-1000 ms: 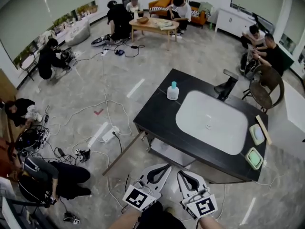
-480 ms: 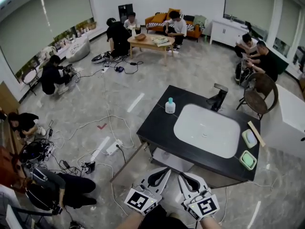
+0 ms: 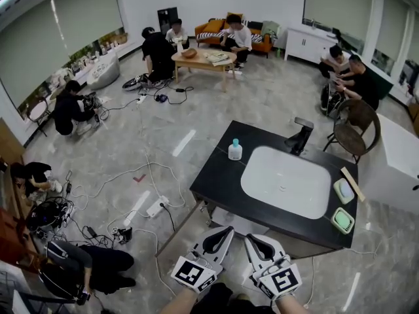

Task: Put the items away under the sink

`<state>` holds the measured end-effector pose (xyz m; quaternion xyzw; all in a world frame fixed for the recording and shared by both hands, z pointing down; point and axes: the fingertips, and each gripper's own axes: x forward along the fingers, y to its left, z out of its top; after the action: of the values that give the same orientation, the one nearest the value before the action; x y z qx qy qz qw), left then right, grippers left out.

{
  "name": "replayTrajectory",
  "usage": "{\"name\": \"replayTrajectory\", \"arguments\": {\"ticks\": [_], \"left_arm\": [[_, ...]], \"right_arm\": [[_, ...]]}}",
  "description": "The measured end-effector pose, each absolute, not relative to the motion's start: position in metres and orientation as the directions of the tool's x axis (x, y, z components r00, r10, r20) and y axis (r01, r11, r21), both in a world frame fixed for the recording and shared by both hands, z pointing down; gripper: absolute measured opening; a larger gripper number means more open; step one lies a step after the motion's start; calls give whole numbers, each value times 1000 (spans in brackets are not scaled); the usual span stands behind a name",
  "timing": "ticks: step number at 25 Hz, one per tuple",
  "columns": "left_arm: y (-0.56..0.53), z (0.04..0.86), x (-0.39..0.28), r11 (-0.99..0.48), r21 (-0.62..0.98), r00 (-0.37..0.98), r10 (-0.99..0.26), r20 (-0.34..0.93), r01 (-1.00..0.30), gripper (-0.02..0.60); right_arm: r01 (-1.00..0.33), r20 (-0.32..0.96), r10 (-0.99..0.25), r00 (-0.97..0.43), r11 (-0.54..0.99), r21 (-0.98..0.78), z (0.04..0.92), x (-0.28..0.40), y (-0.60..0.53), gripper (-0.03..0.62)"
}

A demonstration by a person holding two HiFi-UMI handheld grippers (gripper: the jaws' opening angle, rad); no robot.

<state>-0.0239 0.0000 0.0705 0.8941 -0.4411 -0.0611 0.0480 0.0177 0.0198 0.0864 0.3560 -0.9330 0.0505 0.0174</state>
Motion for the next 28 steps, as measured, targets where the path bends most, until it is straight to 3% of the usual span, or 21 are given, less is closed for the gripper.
{"name": "replayTrajectory", "arguments": {"ticks": [10,28], "left_arm": [[-36,77,-44,-634,168,631,-772,-76,-755,8],[-150,125,-58,-510,235,524,-852,-6,-827,8]], "right_arm": [[-688,98,-681,-726,720,-93,99,-4,-16,32],[-547,229,-523,-821,835,-55,136,-35,-141,34]]}}
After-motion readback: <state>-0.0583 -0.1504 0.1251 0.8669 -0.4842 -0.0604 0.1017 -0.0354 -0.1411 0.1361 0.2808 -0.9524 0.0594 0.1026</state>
